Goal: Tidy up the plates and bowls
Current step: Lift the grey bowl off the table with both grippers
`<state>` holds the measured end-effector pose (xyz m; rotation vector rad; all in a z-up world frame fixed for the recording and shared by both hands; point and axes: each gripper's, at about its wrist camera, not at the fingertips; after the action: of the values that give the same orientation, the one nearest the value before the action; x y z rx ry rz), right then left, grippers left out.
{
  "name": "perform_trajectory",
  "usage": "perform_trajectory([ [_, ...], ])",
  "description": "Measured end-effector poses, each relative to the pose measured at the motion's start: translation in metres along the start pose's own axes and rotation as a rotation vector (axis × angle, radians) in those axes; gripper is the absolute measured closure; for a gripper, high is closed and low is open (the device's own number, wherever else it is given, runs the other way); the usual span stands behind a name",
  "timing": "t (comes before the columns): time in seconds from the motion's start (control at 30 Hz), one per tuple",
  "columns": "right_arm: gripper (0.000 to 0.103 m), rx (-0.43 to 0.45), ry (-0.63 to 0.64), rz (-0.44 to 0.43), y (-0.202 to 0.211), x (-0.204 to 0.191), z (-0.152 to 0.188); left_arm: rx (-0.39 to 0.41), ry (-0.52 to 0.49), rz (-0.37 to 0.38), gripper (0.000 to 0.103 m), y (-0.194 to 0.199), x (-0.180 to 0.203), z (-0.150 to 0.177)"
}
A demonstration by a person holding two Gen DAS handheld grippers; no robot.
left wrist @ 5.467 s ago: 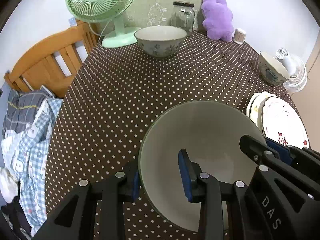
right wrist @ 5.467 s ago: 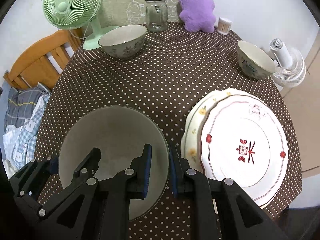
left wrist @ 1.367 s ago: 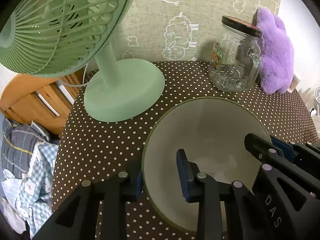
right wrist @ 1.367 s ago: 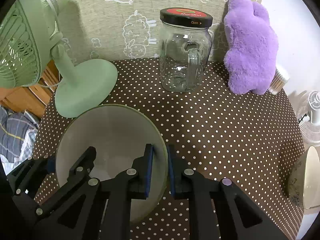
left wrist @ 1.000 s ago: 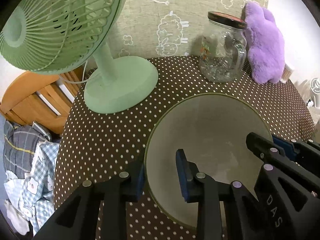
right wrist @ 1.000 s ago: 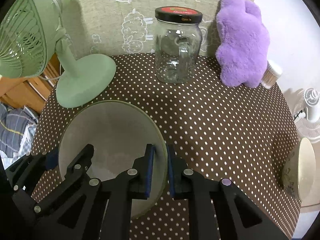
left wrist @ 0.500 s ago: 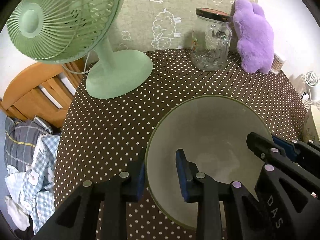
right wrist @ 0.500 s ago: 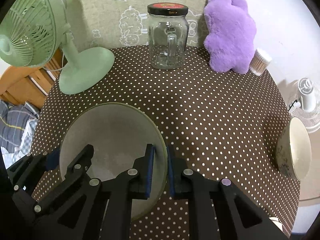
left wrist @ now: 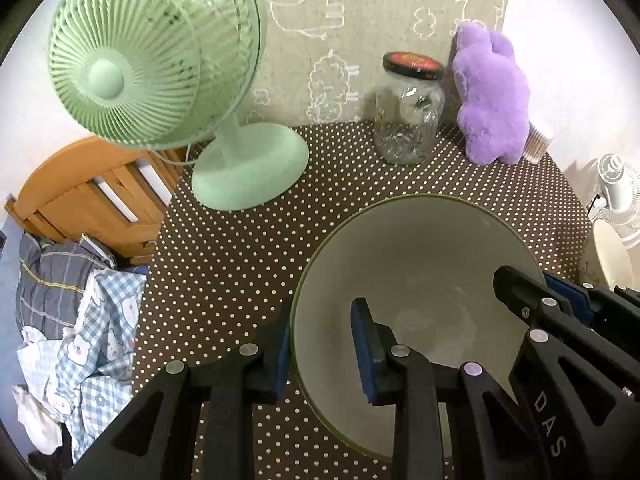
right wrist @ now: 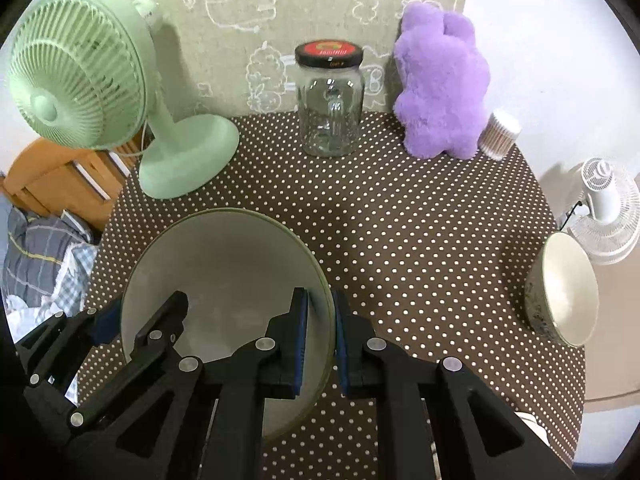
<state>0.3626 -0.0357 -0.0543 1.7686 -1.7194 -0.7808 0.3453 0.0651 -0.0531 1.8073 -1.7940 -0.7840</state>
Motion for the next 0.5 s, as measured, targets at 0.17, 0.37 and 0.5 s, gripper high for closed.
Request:
perform_trajectory([
  [0.17,0.087,0.025,-0.001,-0.004,0.023,0.004,-0.008,0.024,0.003,-0.005,0.077,0.022,0.001,-0.009],
  [0.37,0.087,0.057,-0.012,-0.011,0.053,0.006,-0.011,0.054,0.015,-0.013,0.077,0.052,0.000,-0.014],
  [0.5,0.087,0.079,-0.013,-0.014,0.074,0.006,-0.009,0.067,0.026,-0.012,0.077,0.071,-0.001,-0.012],
])
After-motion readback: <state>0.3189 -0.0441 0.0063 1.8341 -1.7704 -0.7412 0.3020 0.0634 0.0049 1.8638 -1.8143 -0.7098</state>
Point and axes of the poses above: each gripper's, at about its wrist camera, not at the fingertips, and y roughly against the way its jaws point, x to its right, z to its underside, and after that the axes turned 14 degrees about x, right-handed
